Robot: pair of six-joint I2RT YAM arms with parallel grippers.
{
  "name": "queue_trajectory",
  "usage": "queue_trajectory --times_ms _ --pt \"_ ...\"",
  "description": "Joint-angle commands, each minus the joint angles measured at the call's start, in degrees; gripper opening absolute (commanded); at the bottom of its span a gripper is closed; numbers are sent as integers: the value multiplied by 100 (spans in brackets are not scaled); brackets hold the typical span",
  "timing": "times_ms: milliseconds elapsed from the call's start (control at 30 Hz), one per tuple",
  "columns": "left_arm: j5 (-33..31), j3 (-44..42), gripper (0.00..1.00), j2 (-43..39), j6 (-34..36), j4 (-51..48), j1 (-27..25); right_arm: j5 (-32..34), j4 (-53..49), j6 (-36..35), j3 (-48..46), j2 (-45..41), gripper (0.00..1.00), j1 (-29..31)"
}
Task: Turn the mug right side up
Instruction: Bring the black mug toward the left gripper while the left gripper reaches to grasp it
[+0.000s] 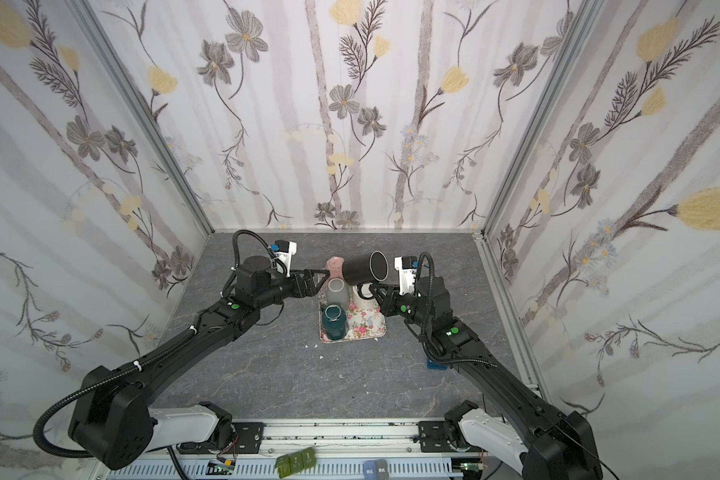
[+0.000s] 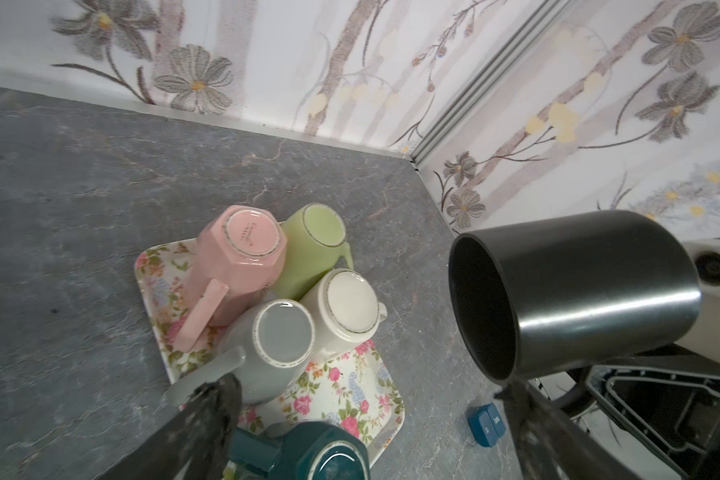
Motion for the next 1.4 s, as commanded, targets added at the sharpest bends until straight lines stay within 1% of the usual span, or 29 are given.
queue_trajectory --times_ms 0,100,200,433,567,633,767,933,1067,1200,1367 --pt "461 122 100 151 68 706 -149 -174 911 72 35 -55 0 0" --pt "723 230 99 327 64 948 -321 -192 1004 116 34 -121 0 -21" --pt "940 404 95 489 135 997 -463 -253 1156 163 11 -184 0 -46" --pt "1113 619 82 738 187 1112 -662 -242 1388 260 -47 -245 0 -53" --pt "1155 655 78 814 169 1249 -713 -240 1573 317 -102 -255 0 -52" --pt "1163 699 66 871 80 1255 -720 -240 1653 334 -121 -255 0 -54" --pt "1455 693 65 1022 -342 1743 -721 -222 1714 341 -146 -259 0 -58" --pt "1599 716 61 1265 -733 2203 -721 -258 1867 385 -182 -257 0 -61" --pt "1700 762 56 1369 -805 2382 -728 -292 1881 360 -190 -230 0 -69" --pt "1811 858 49 1414 -771 2377 -733 -340 1952 384 -203 -149 0 -78" --pt "1945 855 48 1357 -675 2465 -742 -587 2184 512 -230 5 0 -128"
